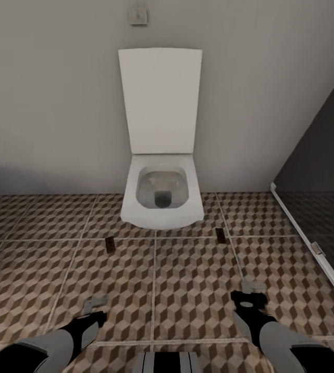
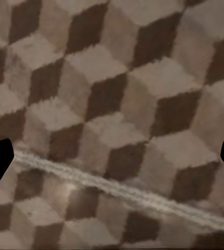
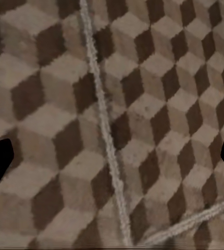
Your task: Take the four mousetraps from the cabinet in the bathroom and place them on the bathroom floor. Make sure all four end up on the same floor surface, and ensure that at least two of them are either under or directly next to the same bathroom sink.
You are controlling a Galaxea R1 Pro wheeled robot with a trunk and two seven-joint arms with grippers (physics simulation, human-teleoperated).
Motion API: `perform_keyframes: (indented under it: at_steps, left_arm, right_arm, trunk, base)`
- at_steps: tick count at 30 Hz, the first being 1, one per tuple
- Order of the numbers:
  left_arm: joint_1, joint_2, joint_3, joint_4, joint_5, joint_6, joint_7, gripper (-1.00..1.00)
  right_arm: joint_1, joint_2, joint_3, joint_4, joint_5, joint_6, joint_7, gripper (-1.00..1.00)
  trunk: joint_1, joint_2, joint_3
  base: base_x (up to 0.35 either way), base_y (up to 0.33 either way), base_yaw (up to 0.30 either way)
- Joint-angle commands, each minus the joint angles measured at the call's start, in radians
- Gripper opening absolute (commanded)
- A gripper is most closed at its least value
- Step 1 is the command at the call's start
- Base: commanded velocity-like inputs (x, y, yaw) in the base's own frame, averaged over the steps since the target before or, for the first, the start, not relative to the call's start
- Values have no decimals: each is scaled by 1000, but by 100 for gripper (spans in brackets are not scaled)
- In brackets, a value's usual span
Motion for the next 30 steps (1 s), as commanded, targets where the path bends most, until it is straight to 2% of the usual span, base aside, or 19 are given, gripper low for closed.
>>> perform_keyframes:
  at_steps: [1,7,19,23,30]
  left_arm:
    - [7,0,-9,3,8,-14,-9,100]
    - [60,6,-9,5,9,-58,-48,100]
    - [115,4,-9,6,9,-70,-60,100]
    - [128,2,-9,6,9,-70,-62,100]
    - [156,1,-9,6,9,-70,-63,100]
  right_arm:
    - [9,0,2,3,7,-13,-3,100]
    - [61,2,2,9,41,-55,3,100]
    - [167,2,2,11,114,-76,80,100]
    - [190,1,2,12,144,-86,114,100]
    - [200,0,2,48,161,-89,131,100]
  trunk:
    - [-1,0,3]
    - [-3,1,27]
    - [-9,4,73]
    - [-11,5,88]
    - [-14,7,116]
  base:
    - [0,0,0]
    - [0,0,0]
    - [0,0,0]
    - [0,0,0]
    - [0,0,0]
